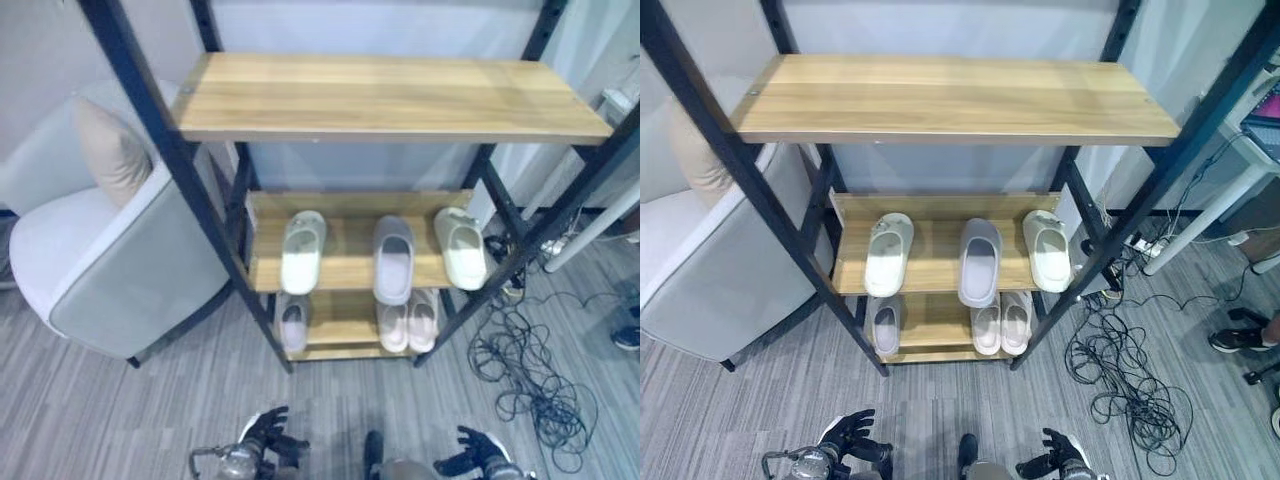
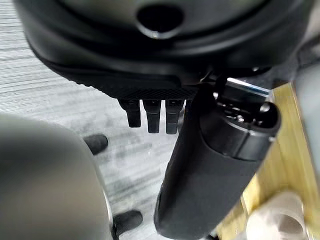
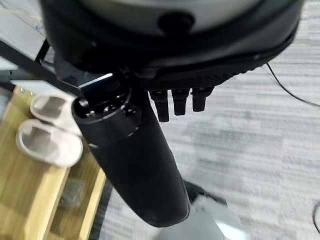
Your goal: Arrange the slippers neatly on the shoe rack.
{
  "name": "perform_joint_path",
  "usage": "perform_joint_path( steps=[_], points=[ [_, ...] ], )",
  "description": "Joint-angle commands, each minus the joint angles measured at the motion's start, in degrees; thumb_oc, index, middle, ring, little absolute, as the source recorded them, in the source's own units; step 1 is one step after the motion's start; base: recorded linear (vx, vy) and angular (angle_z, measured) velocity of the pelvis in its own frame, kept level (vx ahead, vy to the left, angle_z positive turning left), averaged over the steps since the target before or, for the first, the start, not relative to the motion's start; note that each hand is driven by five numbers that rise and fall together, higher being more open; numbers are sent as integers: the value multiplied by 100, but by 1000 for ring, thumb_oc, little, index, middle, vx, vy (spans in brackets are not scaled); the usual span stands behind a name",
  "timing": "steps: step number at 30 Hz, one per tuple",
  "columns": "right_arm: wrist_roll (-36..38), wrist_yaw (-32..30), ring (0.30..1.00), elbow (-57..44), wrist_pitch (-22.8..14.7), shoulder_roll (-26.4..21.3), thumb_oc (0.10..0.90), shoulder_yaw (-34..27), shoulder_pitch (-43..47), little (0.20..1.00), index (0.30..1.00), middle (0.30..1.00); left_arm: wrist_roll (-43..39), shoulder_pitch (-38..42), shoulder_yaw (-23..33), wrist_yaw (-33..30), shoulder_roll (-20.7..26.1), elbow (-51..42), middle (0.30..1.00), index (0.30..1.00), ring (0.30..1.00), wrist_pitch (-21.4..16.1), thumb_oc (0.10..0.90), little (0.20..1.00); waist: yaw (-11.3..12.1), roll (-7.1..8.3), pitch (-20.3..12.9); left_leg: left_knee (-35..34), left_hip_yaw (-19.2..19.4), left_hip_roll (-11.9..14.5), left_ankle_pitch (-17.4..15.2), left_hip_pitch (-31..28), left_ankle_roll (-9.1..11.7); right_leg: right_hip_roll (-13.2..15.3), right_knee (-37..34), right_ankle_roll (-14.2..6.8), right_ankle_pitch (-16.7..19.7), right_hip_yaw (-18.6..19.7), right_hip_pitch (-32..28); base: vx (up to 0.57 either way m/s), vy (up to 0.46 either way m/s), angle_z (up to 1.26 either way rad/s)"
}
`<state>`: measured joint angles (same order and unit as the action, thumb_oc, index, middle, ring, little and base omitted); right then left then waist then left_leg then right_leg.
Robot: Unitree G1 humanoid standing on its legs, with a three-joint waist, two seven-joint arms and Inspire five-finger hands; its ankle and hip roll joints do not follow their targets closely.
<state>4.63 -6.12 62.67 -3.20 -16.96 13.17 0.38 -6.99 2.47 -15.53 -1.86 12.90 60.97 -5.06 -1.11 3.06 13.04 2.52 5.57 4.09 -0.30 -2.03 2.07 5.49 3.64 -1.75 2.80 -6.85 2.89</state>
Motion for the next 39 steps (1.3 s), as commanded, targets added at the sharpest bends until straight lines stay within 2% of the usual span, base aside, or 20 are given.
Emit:
perform_joint_path(
  steps=[1,6,9,10,12,14,15,16,21,25,33,39],
  points=[
    [-122,-55,900,-617,-160,-286,800,18,185,900,900,900,-72,-34,35,22,231,-297,900,900,900,-264,800,900,130,103,-171,607,2,-147,-1148,75,-224,378,449,-489,-583,204,63,11,151,-38],
    [-162,-48,900,-923,-171,-279,800,15,197,900,900,900,15,-123,121,0,282,-253,900,900,900,-281,800,900,134,65,-166,413,95,-250,-1162,-81,-337,488,618,-627,-480,257,213,-14,109,-29],
    [-281,-103,900,-1671,-257,-369,800,-10,203,900,900,900,-82,-206,260,-44,329,-386,900,900,900,-307,800,900,182,14,-132,301,218,-226,-1115,-137,-327,652,680,-697,-421,-184,279,-54,37,-19],
    [-283,-102,900,-1687,-247,-372,800,-14,193,900,900,900,-82,-207,258,-44,328,-386,900,900,900,-306,800,900,175,12,-130,302,211,-227,-1114,-139,-327,654,673,-698,-418,-193,269,-22,-11,-17],
    [-502,-179,900,-2610,-336,-564,800,-106,104,900,900,900,-12,-293,314,-64,282,-391,900,900,900,-300,800,900,138,12,-180,250,191,-223,-1075,-155,-306,566,505,-661,-412,-104,204,5,-31,-16],
    [-608,-216,900,-2989,-350,-648,800,-159,28,900,900,900,5,-329,321,-68,252,-389,900,900,900,-302,800,900,124,2,-217,185,214,-209,-1049,-185,-289,517,379,-641,-412,-65,148,34,-31,-2],
    [-763,-231,900,-3599,-411,-737,800,-241,-106,900,900,900,103,-361,318,-68,194,-345,900,900,900,-299,800,900,85,3,-291,72,227,-201,-1012,-234,-276,460,208,-622,-405,-12,67,47,-30,-3],
    [-767,-226,900,-3629,-394,-742,800,-251,-132,900,900,900,105,-366,311,-70,189,-343,900,900,900,-301,800,900,89,-4,-292,58,227,-199,-1006,-248,-275,457,193,-622,-399,-14,52,39,-21,-5],
    [-1126,-237,900,-5147,-548,-964,800,-474,-582,900,900,900,250,-377,225,-86,16,-410,900,900,900,-305,800,900,6,-8,-429,-189,234,-185,-913,-406,-218,380,-146,-590,-373,-24,-226,39,-19,-4],
    [-1035,-196,900,-6026,-686,-954,800,-621,-863,900,900,900,337,-322,108,-115,-87,-420,900,900,900,-290,800,900,-82,-22,-456,-321,255,-183,-869,-490,-199,364,-220,-604,-361,-25,-297,8,-3,-1],
    [-1039,-255,900,-7322,-904,-1033,800,-878,-1095,900,900,900,355,-327,-7,-153,-183,-516,900,900,900,-324,800,900,-206,-51,-518,-478,331,-206,-850,-620,-213,363,-257,-636,-339,51,-330,3,3,-1],
    [-1274,-511,900,-7539,-928,-1119,800,-1003,-874,900,900,900,340,-403,-63,-140,-192,-576,900,900,900,-359,800,900,-190,-69,-560,-578,340,-216,-830,-676,-222,374,-279,-652,-328,56,-341,0,0,0]
  ],
)
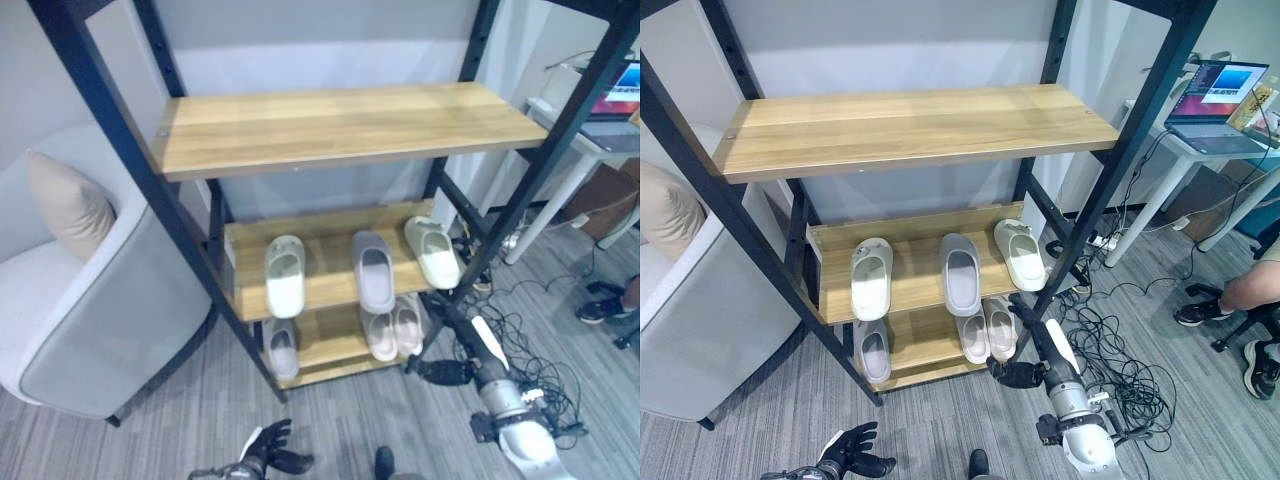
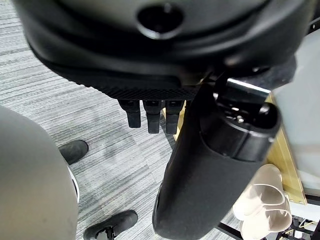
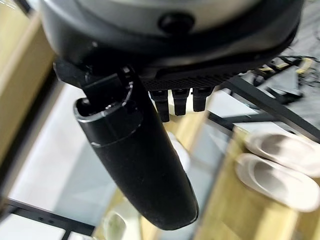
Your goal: Arrange the slippers neatly on the shoe rack.
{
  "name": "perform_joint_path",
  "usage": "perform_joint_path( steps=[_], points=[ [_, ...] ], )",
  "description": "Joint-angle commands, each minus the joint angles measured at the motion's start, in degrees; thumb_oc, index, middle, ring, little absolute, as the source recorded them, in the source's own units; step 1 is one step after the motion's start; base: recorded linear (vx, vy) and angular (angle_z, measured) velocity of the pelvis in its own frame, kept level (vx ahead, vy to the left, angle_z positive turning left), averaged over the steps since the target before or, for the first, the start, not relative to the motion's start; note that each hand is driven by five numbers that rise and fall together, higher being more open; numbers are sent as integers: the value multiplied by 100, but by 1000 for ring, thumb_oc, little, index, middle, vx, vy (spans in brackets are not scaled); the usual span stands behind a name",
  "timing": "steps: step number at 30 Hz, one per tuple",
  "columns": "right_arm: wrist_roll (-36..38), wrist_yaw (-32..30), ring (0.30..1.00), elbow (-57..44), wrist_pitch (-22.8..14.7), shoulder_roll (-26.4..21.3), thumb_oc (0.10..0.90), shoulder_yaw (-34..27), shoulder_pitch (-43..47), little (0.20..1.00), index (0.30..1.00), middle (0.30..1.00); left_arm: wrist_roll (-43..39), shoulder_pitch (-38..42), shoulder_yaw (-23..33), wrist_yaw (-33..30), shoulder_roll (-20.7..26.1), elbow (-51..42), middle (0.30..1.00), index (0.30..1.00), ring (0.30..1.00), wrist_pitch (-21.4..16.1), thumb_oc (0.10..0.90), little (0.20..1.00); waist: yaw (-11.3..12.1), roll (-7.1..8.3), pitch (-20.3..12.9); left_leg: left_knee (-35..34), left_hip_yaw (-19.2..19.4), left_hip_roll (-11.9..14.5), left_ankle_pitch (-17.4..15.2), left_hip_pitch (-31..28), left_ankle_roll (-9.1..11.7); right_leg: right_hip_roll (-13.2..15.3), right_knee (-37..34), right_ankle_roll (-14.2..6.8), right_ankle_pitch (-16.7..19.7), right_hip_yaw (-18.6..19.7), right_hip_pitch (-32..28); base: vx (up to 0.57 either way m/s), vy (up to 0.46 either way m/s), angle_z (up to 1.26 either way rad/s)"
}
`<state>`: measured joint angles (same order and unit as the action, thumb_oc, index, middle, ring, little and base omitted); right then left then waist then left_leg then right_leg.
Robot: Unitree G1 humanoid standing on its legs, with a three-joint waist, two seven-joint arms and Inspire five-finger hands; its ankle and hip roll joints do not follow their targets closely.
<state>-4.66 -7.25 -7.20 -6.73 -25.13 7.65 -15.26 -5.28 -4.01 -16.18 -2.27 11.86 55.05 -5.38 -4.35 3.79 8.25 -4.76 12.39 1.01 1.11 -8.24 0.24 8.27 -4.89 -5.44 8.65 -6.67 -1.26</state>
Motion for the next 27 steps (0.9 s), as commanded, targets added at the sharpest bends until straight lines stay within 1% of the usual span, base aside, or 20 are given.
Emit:
perform_joint_path(
  steps=[1,3,4,5,7,8,10,13,17,18,19,22,24,27],
  points=[
    [-418,-471,900,-506,-564,-321,800,-447,800,900,900,900,169,229,-10,-93,-89,16,900,900,900,-325,800,900,148,-142,-83,140,-346,87,-971,-61,-43,99,569,-285,-909,38,70,0,0,0],
    [-603,-609,900,-381,-503,-384,800,-423,1087,900,900,900,167,158,-30,-68,-67,-58,900,900,900,-332,800,900,201,-146,-99,113,-359,82,-967,-72,-48,104,551,-291,-906,18,58,19,5,0],
    [-763,-753,900,-216,-442,-444,800,-388,1379,900,900,900,151,87,-58,-42,-37,-107,900,900,900,-332,800,900,270,-146,-108,93,-378,75,-960,-74,-54,111,534,-291,-901,-1,40,31,9,0],
    [-766,-762,900,-199,-447,-445,800,-378,1395,900,900,900,150,88,-53,-41,-37,-110,900,900,900,-331,800,900,266,-146,-105,91,-378,74,-958,-75,-54,111,532,-291,-900,-1,39,0,0,0],
    [-1037,-983,900,202,-289,-575,800,-254,1930,900,900,900,167,-4,-61,-13,-1,-80,900,900,900,-320,800,900,400,-134,-113,63,-428,66,-942,-60,-49,122,482,-293,-895,-63,6,0,0,0],
    [-1039,-994,900,225,-296,-575,800,-241,1953,900,900,900,166,1,-54,-13,-2,-80,900,900,900,-321,800,900,393,-134,-109,63,-429,66,-942,-58,-49,122,480,-293,-894,-64,6,0,0,0],
    [-1090,-1154,900,545,-196,-649,800,-179,2319,900,900,900,153,-44,-60,0,43,-66,900,900,900,-310,800,900,476,-126,-95,57,-479,65,-921,-22,-38,126,449,-293,-888,-126,8,3,-6,7],
    [-1047,-1378,900,1053,-47,-716,800,-60,2893,900,900,900,119,-75,-47,-23,148,27,900,900,900,-282,800,900,649,-108,-26,50,-576,78,-840,147,2,115,376,-282,-877,-246,55,-19,-15,24],
    [-941,-1527,900,1484,23,-820,800,-49,3212,900,900,900,103,-77,-24,-47,212,115,900,900,900,-270,800,900,727,-111,26,48,-672,76,-763,325,36,110,325,-264,-862,-346,119,-34,-11,27],
    [-797,-1584,900,1704,46,-838,800,-33,3386,900,900,900,58,-62,-14,-74,241,185,900,900,900,-255,800,900,791,-119,71,40,-733,73,-716,434,53,97,296,-251,-858,-402,166,-46,-12,20],
    [-792,-1588,900,1720,39,-839,800,-27,3401,900,900,900,56,-56,-12,-74,241,188,900,900,900,-256,800,900,785,-118,68,41,-737,73,-713,445,54,98,295,-250,-857,-407,174,-53,-11,19],
    [-607,-1678,900,2097,60,-916,800,21,3725,900,900,900,-43,-31,-27,-96,277,237,900,900,900,-260,800,900,871,-134,140,32,-836,69,-619,642,86,100,267,-243,-843,-496,286,-54,-10,24],
    [-517,-1790,900,2490,96,-993,800,101,4048,900,900,900,-85,20,-100,-107,306,275,900,900,900,-274,800,900,954,-156,211,25,-914,72,-532,828,119,96,237,-225,-829,-575,393,-77,-5,17],
    [-459,-1932,900,2801,108,-1040,800,162,4376,900,900,900,-134,104,-175,-129,325,258,900,900,900,-294,800,900,1007,-173,289,25,-991,73,-451,1013,149,97,209,-213,-798,-636,506,-49,-4,15]
  ],
)
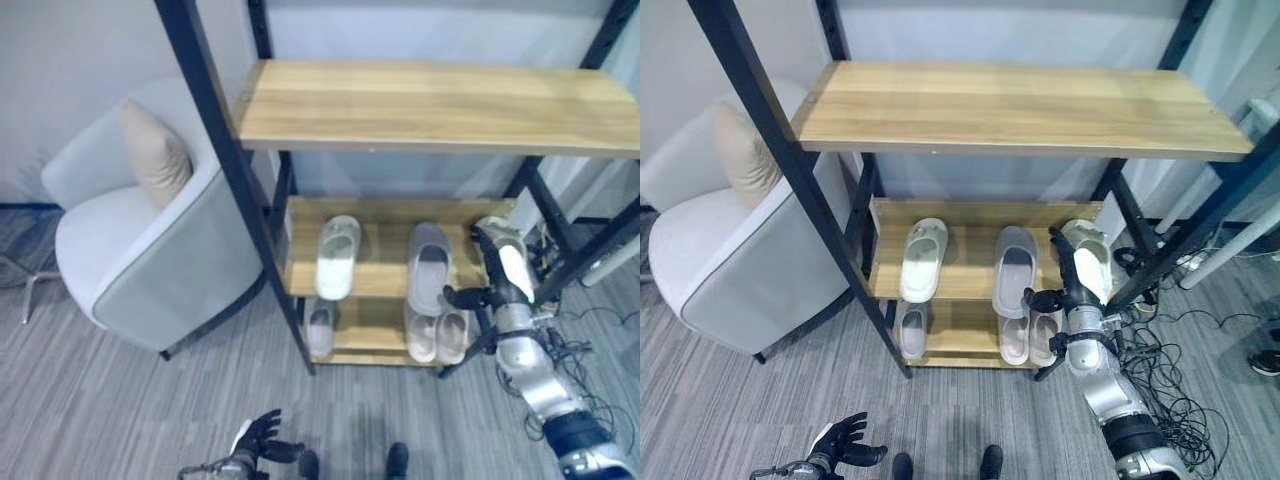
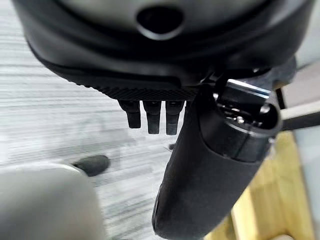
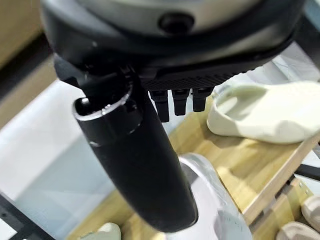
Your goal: Arrange the slippers neatly on the shoe rack.
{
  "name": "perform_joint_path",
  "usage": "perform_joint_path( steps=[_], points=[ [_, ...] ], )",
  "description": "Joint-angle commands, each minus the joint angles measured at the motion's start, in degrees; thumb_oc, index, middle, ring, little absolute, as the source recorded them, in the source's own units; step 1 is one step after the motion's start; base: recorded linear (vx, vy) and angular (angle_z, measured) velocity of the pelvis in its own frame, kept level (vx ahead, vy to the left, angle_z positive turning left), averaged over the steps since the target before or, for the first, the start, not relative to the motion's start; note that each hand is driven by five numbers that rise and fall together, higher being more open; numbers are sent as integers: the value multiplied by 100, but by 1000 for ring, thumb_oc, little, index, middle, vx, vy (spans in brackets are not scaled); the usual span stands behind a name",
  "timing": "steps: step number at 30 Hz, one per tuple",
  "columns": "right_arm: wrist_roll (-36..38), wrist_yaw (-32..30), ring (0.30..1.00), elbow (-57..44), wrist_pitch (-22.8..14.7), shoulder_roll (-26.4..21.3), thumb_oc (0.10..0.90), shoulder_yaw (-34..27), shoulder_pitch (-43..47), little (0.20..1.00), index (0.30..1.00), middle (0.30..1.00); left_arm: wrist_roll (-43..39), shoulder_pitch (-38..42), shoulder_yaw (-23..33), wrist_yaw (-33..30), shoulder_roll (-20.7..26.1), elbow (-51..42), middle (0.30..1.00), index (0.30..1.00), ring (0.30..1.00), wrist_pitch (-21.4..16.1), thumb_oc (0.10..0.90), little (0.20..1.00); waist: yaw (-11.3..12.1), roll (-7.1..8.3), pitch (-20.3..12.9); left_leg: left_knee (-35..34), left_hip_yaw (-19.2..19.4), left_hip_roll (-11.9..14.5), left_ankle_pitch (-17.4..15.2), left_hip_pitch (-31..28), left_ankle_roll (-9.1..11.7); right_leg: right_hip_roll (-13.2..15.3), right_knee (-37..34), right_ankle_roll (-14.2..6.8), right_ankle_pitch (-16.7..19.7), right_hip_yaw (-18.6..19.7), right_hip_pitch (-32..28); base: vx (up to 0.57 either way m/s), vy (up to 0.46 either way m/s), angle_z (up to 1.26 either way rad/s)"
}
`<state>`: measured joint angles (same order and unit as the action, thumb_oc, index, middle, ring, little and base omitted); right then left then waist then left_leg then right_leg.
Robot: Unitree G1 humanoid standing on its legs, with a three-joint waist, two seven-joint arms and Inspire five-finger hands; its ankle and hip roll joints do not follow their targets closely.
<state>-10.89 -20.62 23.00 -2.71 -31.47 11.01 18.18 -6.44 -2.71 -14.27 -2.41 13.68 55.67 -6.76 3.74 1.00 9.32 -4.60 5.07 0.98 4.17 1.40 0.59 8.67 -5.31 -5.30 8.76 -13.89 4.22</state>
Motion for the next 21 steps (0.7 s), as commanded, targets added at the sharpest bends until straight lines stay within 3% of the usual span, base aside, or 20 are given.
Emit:
perform_joint_path(
  steps=[1,10,11,12,13,21],
  points=[
    [167,-600,900,-204,-300,-408,800,-168,1047,900,900,900,-20,-20,-362,-115,141,197,900,900,900,-155,800,900,191,106,176,11,-263,75,-754,63,114,57,252,-227,-807,82,-30,-36,-14,23],
    [519,-857,900,717,-309,-545,800,67,2040,900,900,900,-134,155,-563,-207,151,201,900,900,900,-209,800,900,367,69,302,3,-387,82,-615,407,176,35,167,-205,-746,2,190,-17,-3,9],
    [549,-870,808,808,-313,-571,739,117,2152,808,808,808,-150,173,-580,-221,153,205,900,900,900,-213,800,900,386,65,322,2,-400,89,-603,428,184,28,155,-201,-743,-3,206,0,0,0],
    [562,-885,808,858,-303,-594,739,132,2217,808,808,808,-159,179,-582,-224,156,206,900,900,900,-216,800,900,401,65,334,0,-406,94,-593,448,191,26,146,-200,-741,-10,216,0,0,0],
    [589,-900,300,965,-306,-616,400,156,2312,300,300,300,-172,204,-593,-237,157,212,900,900,900,-219,800,900,406,64,349,2,-407,98,-580,476,200,21,140,-196,-740,-14,229,0,0,0],
    [701,-872,300,1134,-295,-664,400,285,2490,300,300,300,-192,236,-629,-258,156,189,900,900,900,-210,800,900,438,71,389,-9,-434,131,-570,492,231,-25,114,-181,-778,-15,224,-2,-9,3]
  ],
)
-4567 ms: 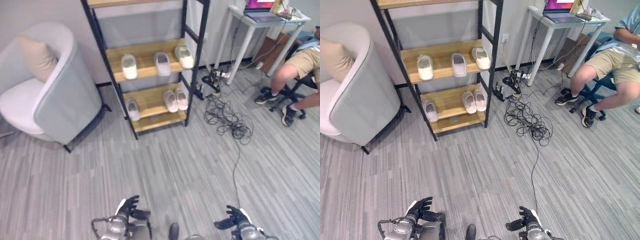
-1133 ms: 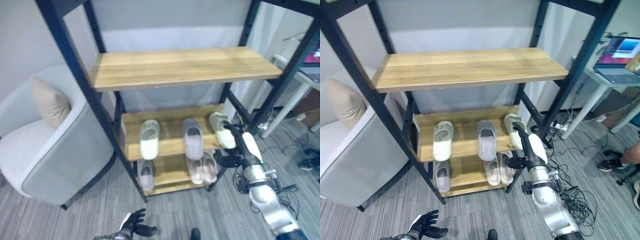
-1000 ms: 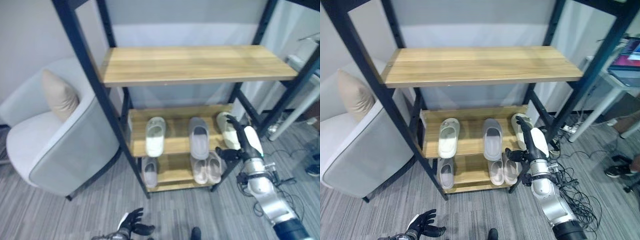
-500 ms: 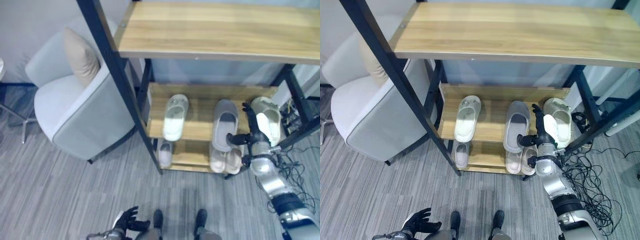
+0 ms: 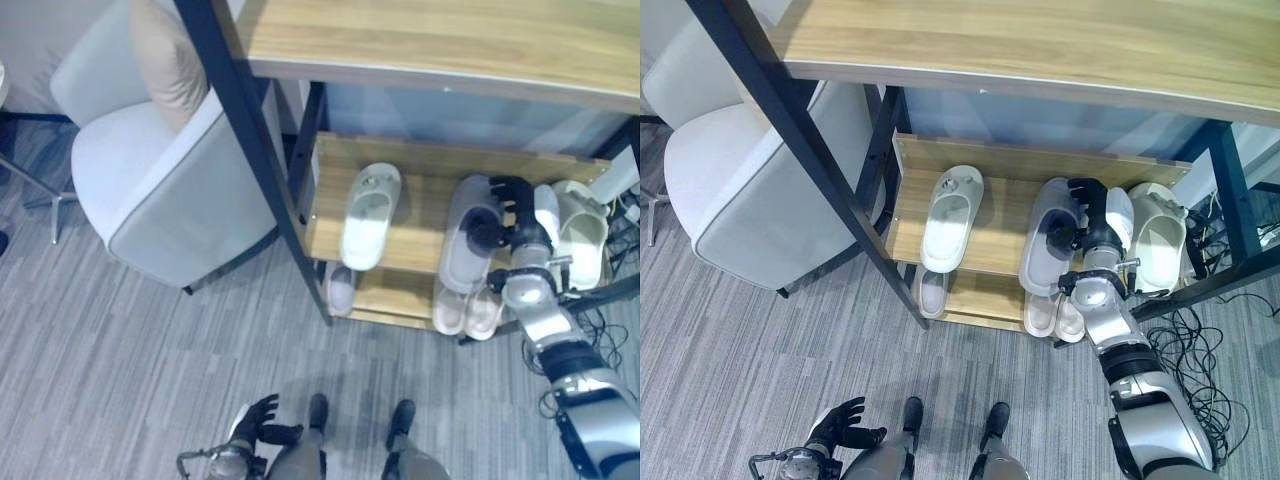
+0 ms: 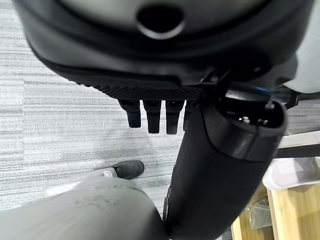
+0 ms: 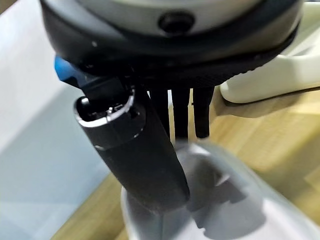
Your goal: Arrange the slippers neatly on the shoe rack.
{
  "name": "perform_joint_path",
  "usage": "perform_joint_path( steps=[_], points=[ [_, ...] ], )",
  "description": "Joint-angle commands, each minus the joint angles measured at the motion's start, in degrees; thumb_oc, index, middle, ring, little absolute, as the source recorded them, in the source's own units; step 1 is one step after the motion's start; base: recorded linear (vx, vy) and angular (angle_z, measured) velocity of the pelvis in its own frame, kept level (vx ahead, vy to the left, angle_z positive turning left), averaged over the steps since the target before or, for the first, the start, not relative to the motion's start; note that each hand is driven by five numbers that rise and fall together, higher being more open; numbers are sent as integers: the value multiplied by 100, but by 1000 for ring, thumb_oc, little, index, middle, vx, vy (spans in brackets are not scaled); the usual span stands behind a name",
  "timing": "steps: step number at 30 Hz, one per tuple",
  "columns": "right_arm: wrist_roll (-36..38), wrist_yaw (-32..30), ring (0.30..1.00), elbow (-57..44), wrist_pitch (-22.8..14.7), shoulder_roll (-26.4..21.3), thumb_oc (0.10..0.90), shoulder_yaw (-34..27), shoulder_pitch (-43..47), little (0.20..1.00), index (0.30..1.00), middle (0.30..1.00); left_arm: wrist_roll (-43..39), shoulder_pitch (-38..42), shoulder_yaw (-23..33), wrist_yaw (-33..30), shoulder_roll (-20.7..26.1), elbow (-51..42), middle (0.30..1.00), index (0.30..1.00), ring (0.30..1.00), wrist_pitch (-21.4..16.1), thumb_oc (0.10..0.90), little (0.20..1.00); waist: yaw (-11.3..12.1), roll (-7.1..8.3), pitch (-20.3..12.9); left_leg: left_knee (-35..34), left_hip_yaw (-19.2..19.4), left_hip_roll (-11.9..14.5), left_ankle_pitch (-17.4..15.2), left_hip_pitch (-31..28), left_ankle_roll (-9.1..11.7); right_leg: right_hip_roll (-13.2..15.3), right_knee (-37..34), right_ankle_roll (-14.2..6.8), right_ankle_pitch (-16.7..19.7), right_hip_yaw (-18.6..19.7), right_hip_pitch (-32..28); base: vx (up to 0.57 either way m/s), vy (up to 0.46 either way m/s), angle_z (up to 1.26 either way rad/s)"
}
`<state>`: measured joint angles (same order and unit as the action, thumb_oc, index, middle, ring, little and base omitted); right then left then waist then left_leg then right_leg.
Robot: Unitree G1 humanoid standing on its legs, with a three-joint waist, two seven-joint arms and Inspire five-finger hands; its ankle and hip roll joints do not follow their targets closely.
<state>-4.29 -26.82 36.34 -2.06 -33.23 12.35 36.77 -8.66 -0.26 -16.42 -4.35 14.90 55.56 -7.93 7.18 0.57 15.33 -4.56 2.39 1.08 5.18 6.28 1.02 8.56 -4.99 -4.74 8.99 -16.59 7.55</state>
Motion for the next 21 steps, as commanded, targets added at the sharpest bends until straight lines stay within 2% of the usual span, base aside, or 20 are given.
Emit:
perform_joint_path(
  steps=[1,6,12,21],
  points=[
    [36,-233,300,-257,-363,-484,400,156,598,300,300,300,44,-11,-409,-66,24,207,900,900,900,-84,800,900,81,116,-216,-16,-163,123,-678,-12,189,-23,80,-231,-813,259,-128,0,0,0],
    [-140,-144,300,-737,-397,-426,400,63,141,300,300,300,123,-37,-318,-38,-9,224,900,900,900,-32,800,900,4,104,-244,-25,-131,146,-748,-156,188,-54,68,-219,-869,308,-233,0,0,0],
    [-281,108,300,-1816,-527,-335,400,-340,-826,300,300,300,352,-116,-145,35,-36,264,900,900,900,54,800,900,-122,70,-304,-30,-56,185,-836,-397,190,-95,45,-210,-951,364,-440,39,-21,-2],
    [-209,787,300,-3758,-936,-85,400,-860,-2293,300,300,300,654,-217,-6,143,-144,187,900,900,900,110,800,900,-404,1,-415,-44,48,259,-919,-681,214,-180,44,-172,-1079,451,-676,23,-21,-6]
  ],
)
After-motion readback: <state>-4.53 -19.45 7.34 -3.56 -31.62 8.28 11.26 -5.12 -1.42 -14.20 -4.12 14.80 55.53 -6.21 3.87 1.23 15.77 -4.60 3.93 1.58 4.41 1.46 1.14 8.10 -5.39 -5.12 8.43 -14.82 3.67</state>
